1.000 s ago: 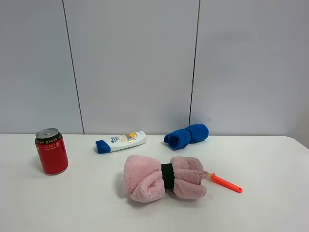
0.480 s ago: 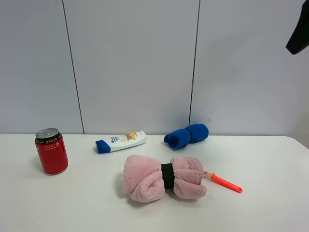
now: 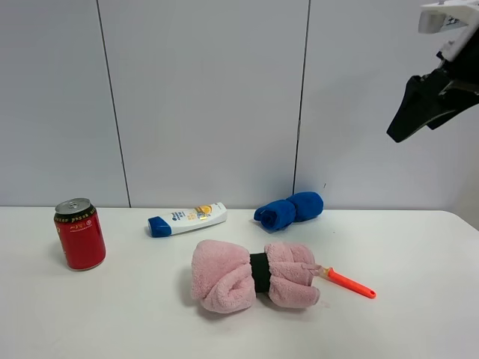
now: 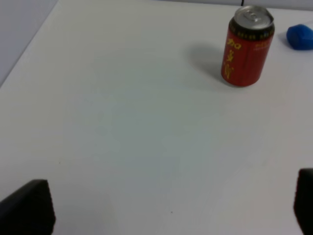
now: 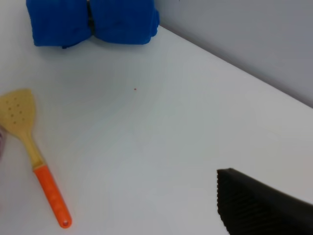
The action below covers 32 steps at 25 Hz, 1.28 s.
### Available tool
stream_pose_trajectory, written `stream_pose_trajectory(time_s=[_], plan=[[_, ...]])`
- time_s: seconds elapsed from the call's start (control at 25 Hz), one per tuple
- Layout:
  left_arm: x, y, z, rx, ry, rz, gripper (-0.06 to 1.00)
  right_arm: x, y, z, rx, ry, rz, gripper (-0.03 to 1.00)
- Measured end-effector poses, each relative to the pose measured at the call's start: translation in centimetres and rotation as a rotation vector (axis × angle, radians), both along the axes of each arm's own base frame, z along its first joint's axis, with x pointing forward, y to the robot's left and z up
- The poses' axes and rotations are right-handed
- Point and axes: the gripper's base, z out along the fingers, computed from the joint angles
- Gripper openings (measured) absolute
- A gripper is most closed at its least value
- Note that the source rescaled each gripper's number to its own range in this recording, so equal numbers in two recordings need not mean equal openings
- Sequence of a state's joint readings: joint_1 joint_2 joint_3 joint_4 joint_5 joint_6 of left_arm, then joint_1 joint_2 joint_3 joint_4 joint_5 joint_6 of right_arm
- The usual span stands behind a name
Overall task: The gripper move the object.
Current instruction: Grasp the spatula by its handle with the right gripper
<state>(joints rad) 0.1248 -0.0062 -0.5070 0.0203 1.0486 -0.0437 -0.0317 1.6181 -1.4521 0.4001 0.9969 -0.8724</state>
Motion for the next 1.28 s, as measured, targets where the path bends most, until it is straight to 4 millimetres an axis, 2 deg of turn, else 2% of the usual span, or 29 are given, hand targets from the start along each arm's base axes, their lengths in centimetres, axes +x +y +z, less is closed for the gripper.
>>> stream_pose_trajectory(time_s=[0.4,0.6,0.76,0.88,1.28], plan=[[0.0,0.0,-0.1,-0.001,0.004,0.000,1.00,2.3,0.5,-4.2,-0.014,0.083,0.085,0.98],[0.0,0.0,-0.1,-0.001,0.004,0.000,1.00,3.3,3.6,-6.5,-0.035,0.100,0.160,0.98],[0.0,0.0,-0.1,-0.001,0.004,0.000,1.00,4.1,6.5,-9.3,-0.111,0.113,0.248,0.98],[0.0,0.0,-0.1,-0.001,0.004,0.000,1.00,4.4,7.7,-11.1,-0.152,0.140,0.292,0.98],[0.0,0.0,-0.1,-0.001,0.004,0.000,1.00,5.2,8.0,-15.1,-0.163,0.227,0.301,0.98]])
